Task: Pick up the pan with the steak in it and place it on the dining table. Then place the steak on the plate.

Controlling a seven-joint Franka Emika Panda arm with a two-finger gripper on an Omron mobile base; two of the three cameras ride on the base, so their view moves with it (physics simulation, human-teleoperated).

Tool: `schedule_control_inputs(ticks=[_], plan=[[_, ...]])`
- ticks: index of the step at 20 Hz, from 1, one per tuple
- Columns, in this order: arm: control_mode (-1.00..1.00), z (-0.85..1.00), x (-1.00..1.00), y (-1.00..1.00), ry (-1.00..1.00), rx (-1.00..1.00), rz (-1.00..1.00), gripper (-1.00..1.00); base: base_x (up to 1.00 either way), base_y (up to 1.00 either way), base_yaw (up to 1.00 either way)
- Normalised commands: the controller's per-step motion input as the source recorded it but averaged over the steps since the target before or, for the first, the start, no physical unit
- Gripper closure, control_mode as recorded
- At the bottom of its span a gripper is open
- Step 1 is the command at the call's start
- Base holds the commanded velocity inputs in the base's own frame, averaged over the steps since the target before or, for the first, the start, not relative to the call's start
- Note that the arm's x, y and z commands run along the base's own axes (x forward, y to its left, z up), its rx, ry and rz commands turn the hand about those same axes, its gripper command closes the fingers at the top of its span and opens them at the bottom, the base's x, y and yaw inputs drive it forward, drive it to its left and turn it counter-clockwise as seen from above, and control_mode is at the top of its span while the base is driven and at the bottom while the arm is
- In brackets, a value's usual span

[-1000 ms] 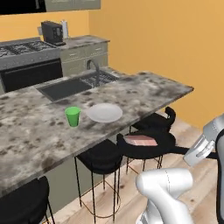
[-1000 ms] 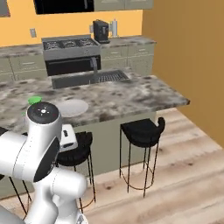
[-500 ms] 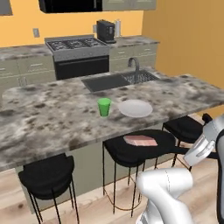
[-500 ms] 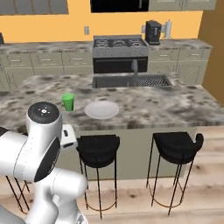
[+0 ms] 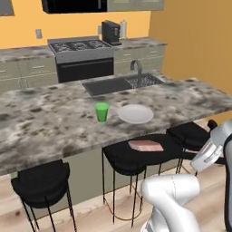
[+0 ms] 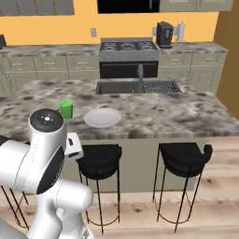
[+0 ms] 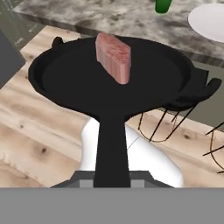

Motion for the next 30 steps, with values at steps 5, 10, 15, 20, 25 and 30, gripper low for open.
schedule_control_inputs(ticks=[5, 10, 15, 20, 25, 30], plan=[[1.0, 0.0, 0.0, 0.0, 0.0, 0.0, 0.0, 1.0, 0.22, -0.8, 0.09], [1.0, 0.0, 0.0, 0.0, 0.0, 0.0, 0.0, 1.0, 0.14, -0.82, 0.08], [1.0, 0.0, 0.0, 0.0, 0.0, 0.0, 0.0, 1.0, 0.04, -0.78, 0.09], [1.0, 0.0, 0.0, 0.0, 0.0, 0.0, 0.0, 1.0, 0.03, -0.14, 0.03], [1.0, 0.0, 0.0, 0.0, 0.0, 0.0, 0.0, 1.0, 0.5, 0.0, 0.0], [1.0, 0.0, 0.0, 0.0, 0.0, 0.0, 0.0, 1.0, 0.63, 0.0, 0.0]])
